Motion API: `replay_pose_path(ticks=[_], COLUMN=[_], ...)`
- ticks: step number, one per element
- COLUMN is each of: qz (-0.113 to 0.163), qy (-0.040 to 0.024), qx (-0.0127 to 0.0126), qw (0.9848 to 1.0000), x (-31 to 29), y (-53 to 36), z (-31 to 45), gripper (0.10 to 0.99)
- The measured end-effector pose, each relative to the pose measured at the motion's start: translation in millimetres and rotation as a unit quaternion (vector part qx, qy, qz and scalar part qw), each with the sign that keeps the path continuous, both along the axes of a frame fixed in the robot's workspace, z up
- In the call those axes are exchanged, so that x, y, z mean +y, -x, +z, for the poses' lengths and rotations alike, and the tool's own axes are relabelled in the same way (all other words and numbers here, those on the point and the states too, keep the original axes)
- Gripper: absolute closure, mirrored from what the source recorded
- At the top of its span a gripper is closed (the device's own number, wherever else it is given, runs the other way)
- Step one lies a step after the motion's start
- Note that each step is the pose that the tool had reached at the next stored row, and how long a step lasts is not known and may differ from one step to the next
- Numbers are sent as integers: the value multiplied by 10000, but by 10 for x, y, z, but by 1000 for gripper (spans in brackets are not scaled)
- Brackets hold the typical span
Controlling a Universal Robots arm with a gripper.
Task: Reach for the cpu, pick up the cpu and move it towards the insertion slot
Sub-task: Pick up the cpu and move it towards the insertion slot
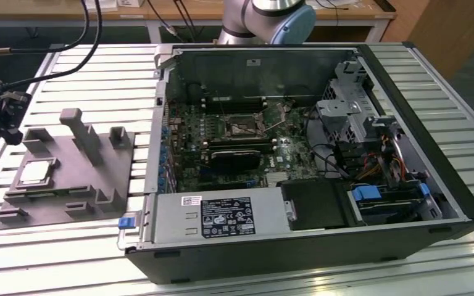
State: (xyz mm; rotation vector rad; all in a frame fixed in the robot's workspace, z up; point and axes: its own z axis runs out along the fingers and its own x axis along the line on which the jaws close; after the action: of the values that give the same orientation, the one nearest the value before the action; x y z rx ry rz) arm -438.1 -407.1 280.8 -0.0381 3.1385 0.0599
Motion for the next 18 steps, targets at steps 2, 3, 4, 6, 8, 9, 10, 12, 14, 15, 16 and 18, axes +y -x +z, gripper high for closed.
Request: replay_pose_path(ticks=[2, 3, 4, 6, 8, 9, 10, 12, 14, 15, 16, 18], qz=[5, 8, 9, 14, 17, 19, 21, 25, 28, 29, 30, 32], qy=[0, 0, 0, 0, 0, 0, 0, 0, 0, 0, 0, 0], qx=[-5, -9, -12, -19, -25, -28, -34, -46, -61, -66, -70, -75], qw=[10000, 10000, 10000, 10000, 10000, 10000, 10000, 10000, 10000, 10000, 10000, 10000], x=[-6, -8, -11, -19, -21, -22, -23, -23, -24, -24, -24, -25], y=[13, 19, 25, 38, 52, 61, 69, 84, 96, 99, 100, 102], z=[-30, -44, -58, -88, -118, -132, -147, -177, -207, -222, -236, -271], gripper=[980, 980, 980, 980, 980, 980, 980, 980, 980, 980, 980, 980])
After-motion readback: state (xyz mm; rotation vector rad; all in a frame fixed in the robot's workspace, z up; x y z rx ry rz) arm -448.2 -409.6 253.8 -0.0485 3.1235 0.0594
